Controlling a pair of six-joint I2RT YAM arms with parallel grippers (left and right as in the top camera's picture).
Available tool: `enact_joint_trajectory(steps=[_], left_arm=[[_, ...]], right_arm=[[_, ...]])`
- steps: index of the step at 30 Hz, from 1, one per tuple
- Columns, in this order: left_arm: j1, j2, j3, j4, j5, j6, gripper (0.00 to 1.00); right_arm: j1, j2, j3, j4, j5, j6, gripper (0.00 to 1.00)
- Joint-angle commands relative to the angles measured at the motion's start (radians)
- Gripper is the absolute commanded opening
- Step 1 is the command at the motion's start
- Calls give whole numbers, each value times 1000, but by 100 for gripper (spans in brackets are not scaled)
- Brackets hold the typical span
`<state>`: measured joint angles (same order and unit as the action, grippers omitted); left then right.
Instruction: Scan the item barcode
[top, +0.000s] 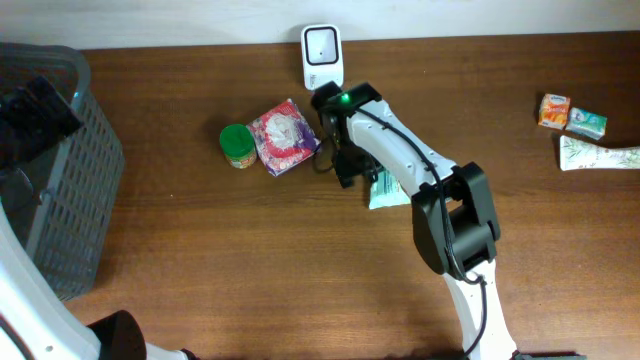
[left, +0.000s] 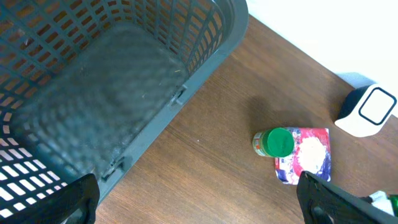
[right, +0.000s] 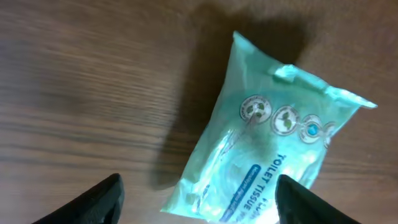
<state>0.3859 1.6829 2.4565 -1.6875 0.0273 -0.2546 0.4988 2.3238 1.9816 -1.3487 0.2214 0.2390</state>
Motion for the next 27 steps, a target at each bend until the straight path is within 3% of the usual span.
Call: enact_joint_trajectory(steps=[1, 7, 8, 9, 10, 12, 14, 17, 19, 20, 23, 26, 27], left_arm=[[4, -7, -1, 0, 3, -10, 99], [4, -7, -1, 0, 3, -10, 99], [4, -7, -1, 0, 3, -10, 99], [4, -7, -1, 0, 3, -10, 99], [4, -7, -1, 0, 3, -10, 99], [4, -7, -1, 0, 3, -10, 99], [4, -7, -1, 0, 3, -10, 99], [4, -7, -1, 0, 3, -10, 99], [4, -7, -1, 0, 3, -10, 99], [4, -7, -1, 0, 3, -10, 99], [4, -7, -1, 0, 3, -9, 99], [4, -7, -1, 0, 3, -10, 99], [4, -7, -1, 0, 3, -10, 99]], right_arm=[[6, -10, -42, 6, 40, 62, 67], [-50, -10, -205, 127, 161, 53, 67], [-66, -10, -205, 127, 160, 53, 60], [-86, -10, -205, 127, 153, 53, 21], [-88, -10, -202, 126, 149, 54, 4], [-87, -10, -169, 98, 140, 53, 4], [-105, -22, -39, 27, -36, -23, 4], [-168, -23, 151, -50, -539, -203, 4], [-242, -11, 103, -41, -982, -394, 4], [-264, -11, 50, -22, -1088, -435, 4], [-298, -10, -113, 100, -1185, -444, 4], [-322, -10, -222, 167, -1141, -440, 8], [-333, -10, -249, 172, -1052, -417, 40]])
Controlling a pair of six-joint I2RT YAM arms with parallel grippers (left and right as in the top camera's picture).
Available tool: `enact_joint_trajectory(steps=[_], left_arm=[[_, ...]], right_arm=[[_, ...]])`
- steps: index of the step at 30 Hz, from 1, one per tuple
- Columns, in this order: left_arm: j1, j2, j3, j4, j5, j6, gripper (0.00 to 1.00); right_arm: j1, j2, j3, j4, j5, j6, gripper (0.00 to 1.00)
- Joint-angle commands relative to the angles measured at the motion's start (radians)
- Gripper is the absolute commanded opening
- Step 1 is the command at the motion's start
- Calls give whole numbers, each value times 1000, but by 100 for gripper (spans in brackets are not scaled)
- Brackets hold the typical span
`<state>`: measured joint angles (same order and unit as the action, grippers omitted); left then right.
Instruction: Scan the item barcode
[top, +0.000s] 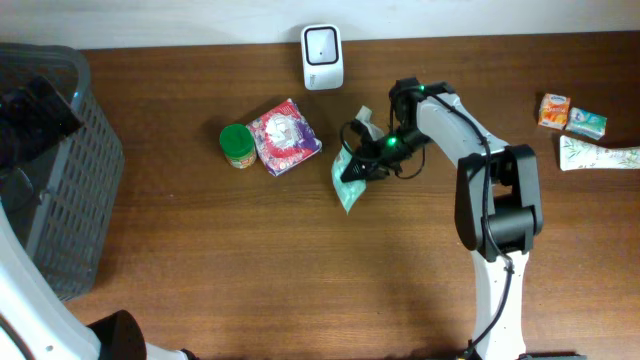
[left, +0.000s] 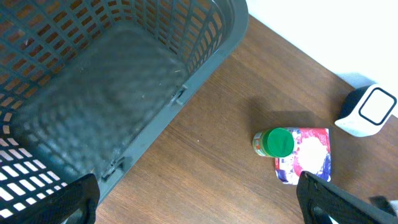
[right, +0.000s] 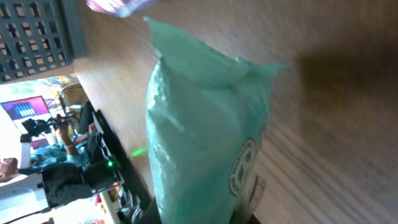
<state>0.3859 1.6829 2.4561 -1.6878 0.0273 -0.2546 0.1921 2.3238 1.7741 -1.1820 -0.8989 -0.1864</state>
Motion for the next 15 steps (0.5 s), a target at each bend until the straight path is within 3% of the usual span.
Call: enact_joint_trajectory(steps=[1, 2, 3, 7, 11, 15], left_arm=[[4, -7, 0, 0, 3, -10, 99], [4, -7, 0, 0, 3, -10, 99], [4, -7, 0, 0, 3, -10, 99], [4, -7, 0, 0, 3, -10, 99], [4, -7, 0, 0, 3, -10, 99], [4, -7, 0, 0, 3, -10, 99]], right_arm=[[-33, -10, -44, 5, 158, 58, 46], [-43, -12, -42, 4, 282, 122, 47], [-69, -12, -11, -25, 332, 128, 59], [-103, -12, 149, -230, 332, 77, 85], [-102, -11, 142, -333, 328, 33, 90], [-63, -11, 88, -272, 310, 38, 91]])
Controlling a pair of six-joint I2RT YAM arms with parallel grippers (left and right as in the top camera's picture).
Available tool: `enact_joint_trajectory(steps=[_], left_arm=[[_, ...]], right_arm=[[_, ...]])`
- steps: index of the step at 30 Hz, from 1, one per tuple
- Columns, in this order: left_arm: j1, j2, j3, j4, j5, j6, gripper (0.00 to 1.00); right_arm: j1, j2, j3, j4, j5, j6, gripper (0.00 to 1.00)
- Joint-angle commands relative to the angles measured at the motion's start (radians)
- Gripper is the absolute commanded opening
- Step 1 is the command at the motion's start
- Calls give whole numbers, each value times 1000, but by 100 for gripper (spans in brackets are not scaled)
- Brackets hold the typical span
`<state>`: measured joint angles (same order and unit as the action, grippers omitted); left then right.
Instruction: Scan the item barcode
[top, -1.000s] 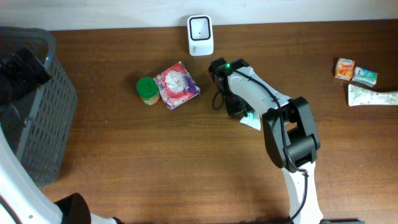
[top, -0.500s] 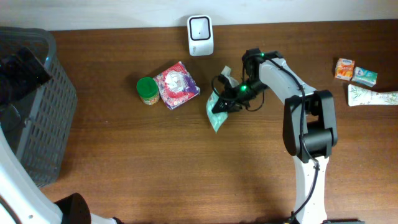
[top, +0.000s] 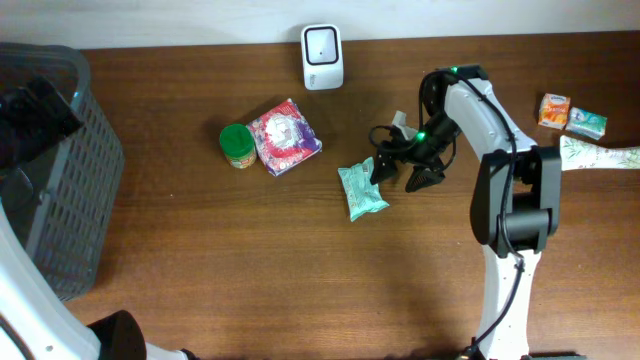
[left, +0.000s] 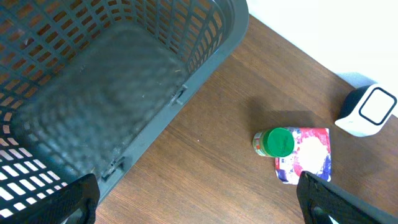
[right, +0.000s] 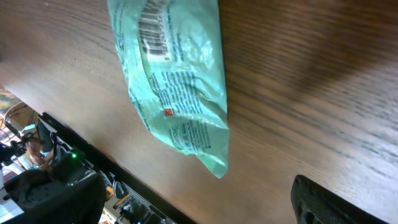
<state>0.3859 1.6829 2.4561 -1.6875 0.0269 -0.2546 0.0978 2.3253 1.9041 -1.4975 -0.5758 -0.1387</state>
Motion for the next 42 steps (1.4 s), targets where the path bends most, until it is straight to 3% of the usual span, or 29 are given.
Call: enact_joint_trajectory(steps=[1, 5, 7, 9, 10, 15, 16, 18, 19, 20, 21, 22, 23, 25, 27, 29, 31, 32, 34, 40, 42], left_arm=[[4, -7, 0, 0, 3, -10, 99], [4, -7, 0, 0, 3, -9, 99], [4, -7, 0, 0, 3, -10, 99], [4, -7, 0, 0, 3, -10, 99], [4, -7, 0, 0, 3, -10, 99], [4, -7, 0, 0, 3, -10, 99], [4, -7, 0, 0, 3, -10, 99], [4, -7, 0, 0, 3, -9, 99], [4, -7, 0, 0, 3, -10, 99], [4, -7, 0, 0, 3, -10, 99], [4, -7, 0, 0, 3, -10, 99], [4, -7, 0, 0, 3, -10, 99], [4, -7, 0, 0, 3, -10, 99], [4, -7, 0, 0, 3, -10, 99], [4, -7, 0, 0, 3, -10, 99], [4, -7, 0, 0, 3, -10, 99], [4, -7, 0, 0, 3, -10, 99], [4, -7, 0, 0, 3, -10, 99], [4, -7, 0, 0, 3, -10, 99], [4, -7, 0, 0, 3, -9, 99], [4, -7, 0, 0, 3, -10, 99]], right_arm=[[41, -13, -65, 71, -21, -4, 91], [67, -13, -207, 283, -48, 77, 84], [66, -13, -242, 343, -86, 77, 54], [66, -13, -242, 347, -88, 101, 9], [66, -13, -242, 347, -102, 103, 4], [66, -69, -76, 319, -185, 86, 4], [66, -83, -24, 289, -227, 2, 4], [63, -86, 19, 278, -185, -8, 4], [59, -86, 19, 266, -159, 28, 16], [59, -86, 19, 222, -153, 60, 58], [63, -86, 18, 167, -152, 90, 85], [72, -86, 10, 119, -132, 96, 99], [87, -86, -3, 99, -79, 97, 99], [107, -85, -57, 141, 45, 270, 99], [111, -85, -129, 198, 48, 497, 99], [111, -85, -183, 199, -47, 541, 99], [111, -85, -208, 200, -75, 540, 79], [113, -85, -208, 200, -87, 541, 37], [114, -84, -209, 203, -93, 547, 19], [118, -76, -211, 317, 4, 600, 10], [117, -76, -211, 481, 32, 496, 10]])
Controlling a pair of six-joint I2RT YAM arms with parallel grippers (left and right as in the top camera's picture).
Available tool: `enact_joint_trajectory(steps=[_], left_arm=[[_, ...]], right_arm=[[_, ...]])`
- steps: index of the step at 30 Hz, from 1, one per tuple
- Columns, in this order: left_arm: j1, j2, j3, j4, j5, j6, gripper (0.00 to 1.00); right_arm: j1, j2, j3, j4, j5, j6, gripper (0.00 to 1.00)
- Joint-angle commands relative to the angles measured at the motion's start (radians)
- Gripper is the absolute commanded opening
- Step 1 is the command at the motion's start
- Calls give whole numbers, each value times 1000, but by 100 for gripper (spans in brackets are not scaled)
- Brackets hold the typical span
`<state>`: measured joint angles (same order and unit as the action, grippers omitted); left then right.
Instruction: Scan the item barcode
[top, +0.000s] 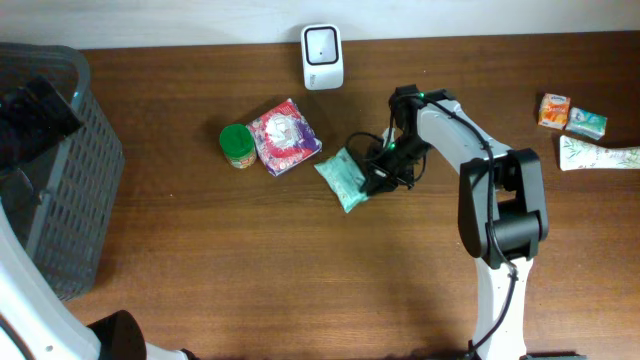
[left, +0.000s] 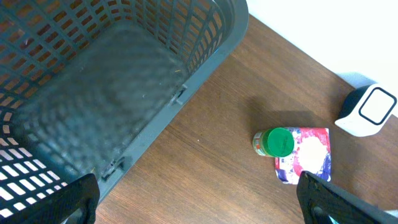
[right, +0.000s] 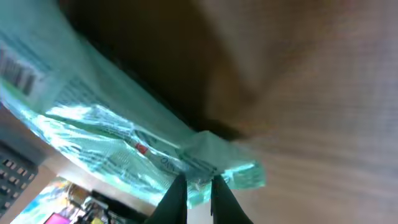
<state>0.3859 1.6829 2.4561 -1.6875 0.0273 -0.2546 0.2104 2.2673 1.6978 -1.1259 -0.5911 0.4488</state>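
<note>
A teal toilet-tissue pack (top: 341, 179) sits at mid-table, below the white scanner (top: 322, 45) at the far edge. My right gripper (top: 378, 177) is at the pack's right end. In the right wrist view the gripper (right: 198, 185) is shut on the pack's (right: 106, 134) crimped end seam, and a barcode (right: 17, 73) shows on the face turned to the camera. My left gripper (left: 199, 214) hangs open over the basket's corner, its fingertips (left: 79, 200) wide apart and holding nothing.
A grey mesh basket (top: 70, 215) fills the left side. A green-lidded jar (top: 237, 145) and a pink pack (top: 286, 136) lie left of the teal pack. Small orange (top: 553, 109) and green (top: 587, 122) packets and a white pack (top: 598, 156) sit at the far right.
My right gripper was open and apart from the pack, to its right. Now it is shut on the pack's end seam, and the pack sits a little further left. The left arm is unchanged.
First my right gripper hovered open over the pack lying label side up. Then the pack stood on edge between its fingers. After that the pack lay barcode side up with the gripper open beside it. Now the gripper pinches its end seam.
</note>
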Motion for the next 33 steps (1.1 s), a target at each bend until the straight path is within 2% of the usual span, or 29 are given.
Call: enact_joint_trajectory(steps=[1, 2, 3, 4, 5, 6, 8, 9, 10, 12, 13, 14, 16, 18, 20, 21, 24, 26, 28, 29, 33], left_arm=[[4, -7, 0, 0, 3, -10, 99], [4, -7, 0, 0, 3, -10, 99], [4, -7, 0, 0, 3, -10, 99], [4, -7, 0, 0, 3, -10, 99], [4, -7, 0, 0, 3, -10, 99], [4, -7, 0, 0, 3, -10, 99], [4, -7, 0, 0, 3, -10, 99], [4, -7, 0, 0, 3, -10, 99], [4, -7, 0, 0, 3, -10, 99], [4, -7, 0, 0, 3, -10, 99], [4, -7, 0, 0, 3, -10, 99], [4, -7, 0, 0, 3, -10, 99], [4, -7, 0, 0, 3, -10, 99], [4, -7, 0, 0, 3, -10, 99], [4, -7, 0, 0, 3, -10, 99], [4, -7, 0, 0, 3, -10, 99], [4, -7, 0, 0, 3, -10, 99], [4, -7, 0, 0, 3, -10, 99], [4, -7, 0, 0, 3, -10, 99], [4, -7, 0, 0, 3, -10, 99], [4, -7, 0, 0, 3, -10, 99]], right_arm=[[3, -19, -4, 177, 47, -143, 10], [-5, -19, 14, 232, 47, -201, 10], [-21, -19, 52, 227, 56, -241, 15], [-61, -21, 146, 159, 62, -250, 27], [-105, -21, 256, 50, 61, -251, 32], [-137, -21, 345, -76, 61, -253, 64], [-152, -21, 383, -255, 58, -294, 78], [-142, -20, 362, -313, 58, -336, 100], [-126, -20, 330, -343, 54, -344, 99], [-69, -20, 177, -291, -108, -336, 99], [-47, -20, 118, -235, -165, -328, 92], [-20, -20, 45, -142, -158, -241, 83], [2, -20, -47, 13, -158, -112, 83], [-2, -20, -123, 222, -158, 37, 90], [2, -20, -152, 308, -163, 85, 86], [7, -20, -157, 332, -165, 113, 73], [21, -20, -157, 326, -157, 195, 67], [34, -19, -157, 353, -154, 197, 55], [37, -19, -157, 403, -128, 192, 10], [37, -19, -157, 422, -127, 159, 4], [17, -39, -127, 439, -180, -151, 4]])
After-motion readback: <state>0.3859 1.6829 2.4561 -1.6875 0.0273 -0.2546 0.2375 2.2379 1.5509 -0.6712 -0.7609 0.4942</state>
